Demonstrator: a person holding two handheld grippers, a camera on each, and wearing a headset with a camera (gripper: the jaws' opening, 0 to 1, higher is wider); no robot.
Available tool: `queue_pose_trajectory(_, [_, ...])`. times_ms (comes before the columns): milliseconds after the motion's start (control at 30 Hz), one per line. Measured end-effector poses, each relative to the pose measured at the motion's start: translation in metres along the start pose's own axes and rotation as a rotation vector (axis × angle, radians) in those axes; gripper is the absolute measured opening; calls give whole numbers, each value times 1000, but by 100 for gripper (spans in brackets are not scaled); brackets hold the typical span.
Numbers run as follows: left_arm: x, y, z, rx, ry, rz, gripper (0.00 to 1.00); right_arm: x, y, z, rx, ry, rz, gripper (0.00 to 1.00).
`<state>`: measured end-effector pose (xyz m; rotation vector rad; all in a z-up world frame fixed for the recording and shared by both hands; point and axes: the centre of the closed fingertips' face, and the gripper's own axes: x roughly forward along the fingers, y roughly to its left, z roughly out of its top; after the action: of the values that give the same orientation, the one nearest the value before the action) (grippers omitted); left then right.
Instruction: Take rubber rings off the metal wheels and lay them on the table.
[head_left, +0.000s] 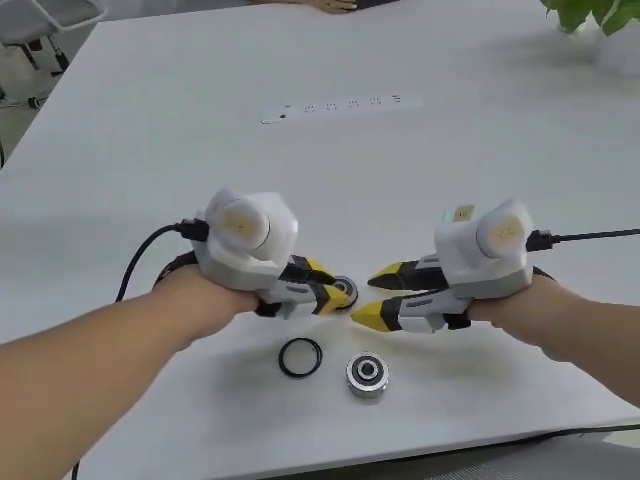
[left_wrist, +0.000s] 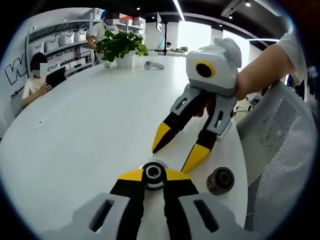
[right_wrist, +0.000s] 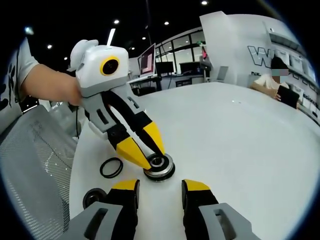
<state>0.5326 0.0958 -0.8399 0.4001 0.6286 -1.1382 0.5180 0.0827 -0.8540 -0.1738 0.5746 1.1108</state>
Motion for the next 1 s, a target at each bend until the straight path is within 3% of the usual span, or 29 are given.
queue_pose_trajectory(533, [1, -1, 0, 6, 9, 39, 8, 15, 5, 9, -10, 0, 15, 32])
queue_pose_trajectory(1000, [1, -2, 0, -11, 1, 55, 7, 22, 1, 10, -31, 13, -15, 27])
